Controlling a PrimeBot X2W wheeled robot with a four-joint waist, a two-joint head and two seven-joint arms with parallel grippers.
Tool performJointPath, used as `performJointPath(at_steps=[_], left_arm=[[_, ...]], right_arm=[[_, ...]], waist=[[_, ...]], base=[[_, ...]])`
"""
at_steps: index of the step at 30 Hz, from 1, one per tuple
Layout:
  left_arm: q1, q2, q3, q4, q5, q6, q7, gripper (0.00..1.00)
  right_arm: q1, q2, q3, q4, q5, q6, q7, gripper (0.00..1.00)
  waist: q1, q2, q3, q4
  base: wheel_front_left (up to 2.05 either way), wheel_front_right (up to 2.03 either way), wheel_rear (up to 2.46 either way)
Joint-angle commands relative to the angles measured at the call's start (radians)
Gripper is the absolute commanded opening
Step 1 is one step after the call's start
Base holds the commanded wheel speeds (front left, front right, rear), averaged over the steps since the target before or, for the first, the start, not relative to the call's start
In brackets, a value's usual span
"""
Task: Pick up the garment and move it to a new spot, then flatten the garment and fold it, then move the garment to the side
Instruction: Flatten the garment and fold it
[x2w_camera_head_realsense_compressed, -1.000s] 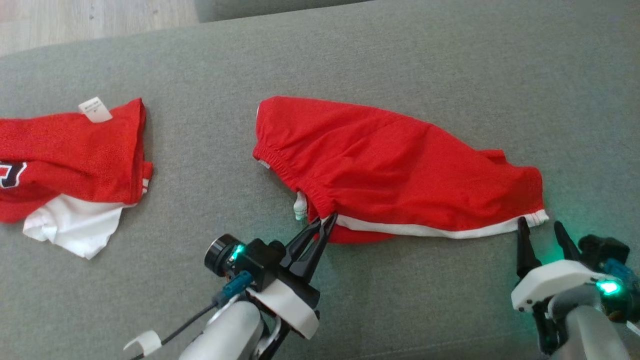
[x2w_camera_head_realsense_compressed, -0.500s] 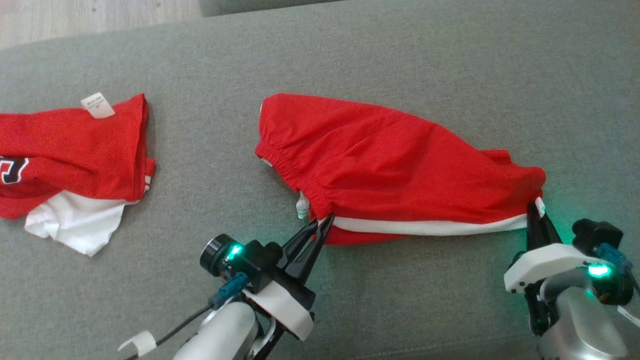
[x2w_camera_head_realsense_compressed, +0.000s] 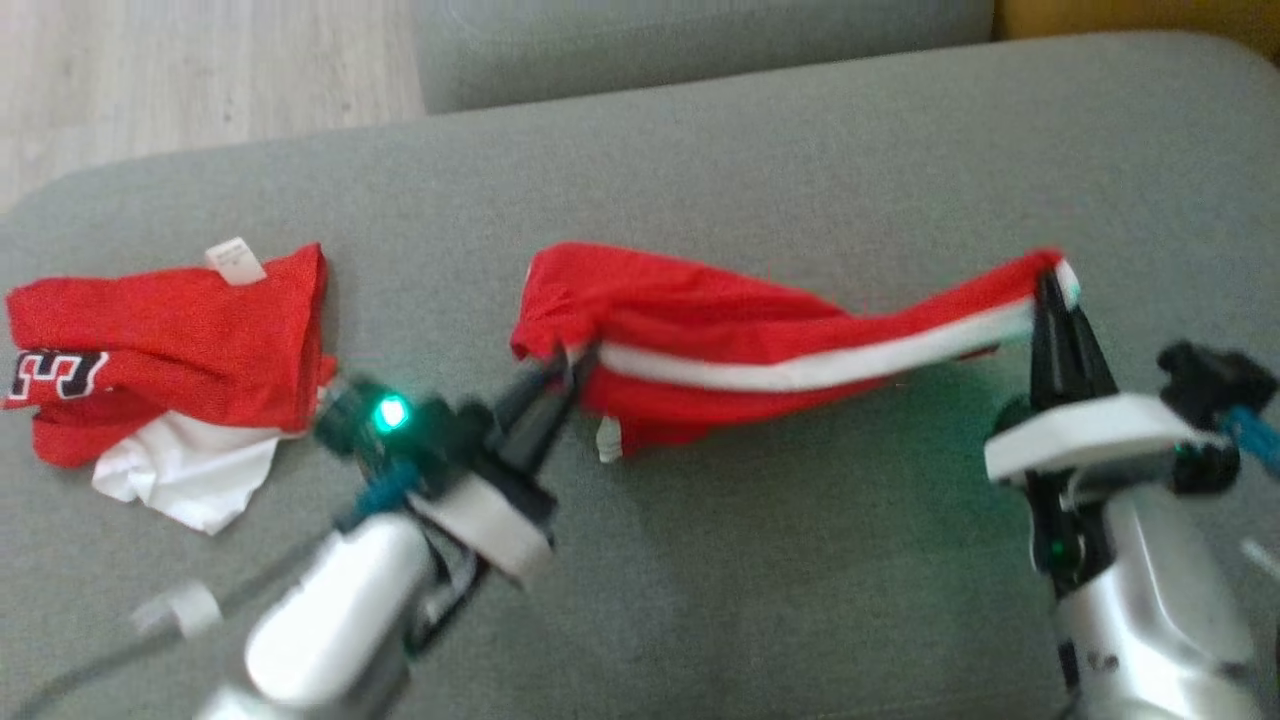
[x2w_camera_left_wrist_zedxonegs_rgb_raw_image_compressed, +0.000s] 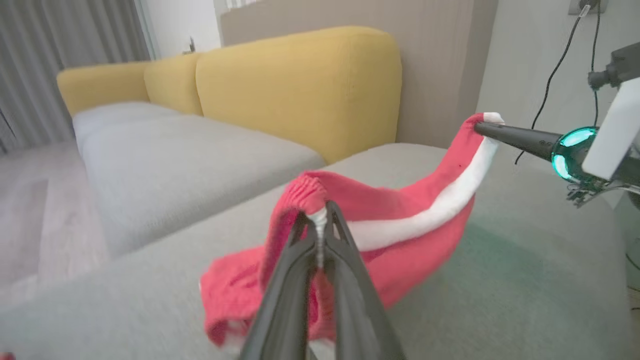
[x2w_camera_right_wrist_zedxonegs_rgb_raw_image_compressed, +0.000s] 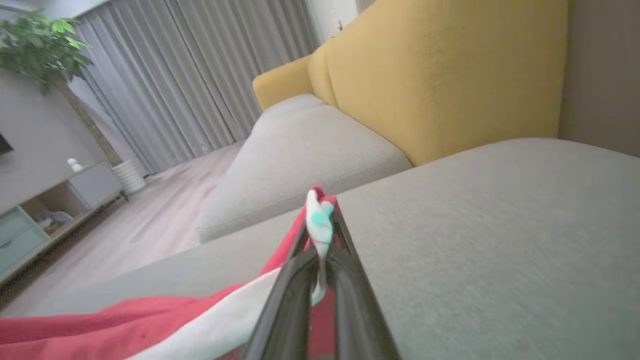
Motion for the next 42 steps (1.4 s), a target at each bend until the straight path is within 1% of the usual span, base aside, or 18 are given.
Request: performJointPath(at_steps=[1, 5, 9, 11, 15, 18, 20, 24, 27, 31, 34, 35, 36, 39, 42], left_arm=[[-0.125, 0.044, 0.061, -0.052, -0.01, -0.012, 0.024, 0.0], [-0.269, 0.094, 0.081, -0.049, -0.029, -0.028, 0.089, 0.0], [-0.407, 0.122, 0.081, -0.01, -0.087, -0.038, 0.144, 0.0], [-0.473, 0.13, 0.082, 0.017, -0.122, -0.039, 0.156, 0.0], [-0.582, 0.152, 0.076, 0.061, -0.171, -0.04, 0.147, 0.0], [-0.609, 0.161, 0.072, 0.076, -0.186, -0.04, 0.135, 0.0], [-0.607, 0.168, 0.066, 0.083, -0.201, -0.04, 0.129, 0.0], [-0.54, 0.174, 0.032, 0.058, -0.275, -0.04, 0.149, 0.0], [-0.486, 0.182, 0.021, 0.023, -0.33, -0.04, 0.164, 0.0], [-0.464, 0.203, 0.012, -0.006, -0.357, -0.04, 0.19, 0.0], [-0.492, 0.204, 0.041, -0.001, -0.396, -0.039, 0.212, 0.0], [-0.534, 0.196, 0.068, 0.022, -0.426, -0.034, 0.228, 0.0], [-0.563, 0.192, 0.078, 0.038, -0.432, -0.033, 0.237, 0.0], [-0.684, 0.188, 0.095, 0.105, -0.413, -0.032, 0.247, 0.0], [-0.822, 0.17, 0.124, 0.201, -0.389, -0.024, 0.216, 0.0]], right_arm=[[-0.081, -0.004, 0.047, -0.08, 0.015, -0.001, 0.035, 0.0], [-0.189, -0.004, 0.083, -0.149, 0.055, -0.001, 0.117, 0.0], [-0.33, -0.004, 0.118, -0.151, 0.122, -0.001, 0.168, 0.0], [-0.403, -0.004, 0.126, -0.137, 0.144, -0.001, 0.166, 0.0], [-0.511, -0.004, 0.127, -0.106, 0.132, -0.001, 0.128, 0.0], [-0.526, -0.004, 0.11, -0.082, 0.102, -0.001, 0.122, 0.0], [-0.508, -0.004, 0.092, -0.063, 0.082, -0.001, 0.131, 0.0], [-0.421, -0.004, 0.072, -0.049, 0.059, -0.001, 0.167, 0.0], [-0.363, -0.004, 0.055, -0.061, 0.046, -0.001, 0.195, 0.0], [-0.332, -0.004, 0.037, -0.099, 0.014, -0.001, 0.24, 0.0], [-0.367, -0.004, 0.02, -0.126, -0.009, -0.001, 0.273, 0.0], [-0.418, -0.004, 0.005, -0.122, -0.019, -0.001, 0.29, 0.0], [-0.453, -0.004, 0.003, -0.113, -0.027, -0.001, 0.295, 0.0], [-0.594, -0.004, 0.007, -0.055, -0.035, -0.001, 0.294, 0.0], [-0.769, -0.004, 0.023, 0.051, -0.046, -0.001, 0.241, 0.0]], waist=[[0.0, 0.0, -0.031, 0.006], [0.0, 0.0, -0.066, 0.005], [0.0, 0.0, -0.096, -0.002], [0.0, 0.0, -0.105, -0.006], [0.0, 0.0, -0.122, -0.003], [0.0, 0.0, -0.13, 0.002], [0.0, 0.0, -0.137, 0.007], [0.0, 0.0, -0.138, 0.017], [0.0, 0.0, -0.126, 0.021], [0.0, 0.0, -0.087, 0.021], [0.0, 0.0, -0.025, 0.013], [0.0, 0.0, 0.024, 0.007], [0.0, 0.0, 0.052, 0.004], [0.0, 0.0, 0.142, -0.009], [0.0, 0.0, 0.214, -0.025]], base=[[0.0, 0.0, 0.0], [0.0, 0.0, 0.0], [0.0, 0.0, 0.0], [0.0, 0.0, 0.0], [0.0, 0.0, 0.0], [0.0, 0.0, 0.0], [0.0, 0.0, 0.0], [0.0, 0.0, 0.0], [0.0, 0.0, 0.0], [0.0, 0.0, 0.0], [0.0, 0.0, 0.0], [0.0, 0.0, 0.0], [0.0, 0.0, 0.0], [0.0, 0.0, 0.0], [0.0, 0.0, 0.0]])
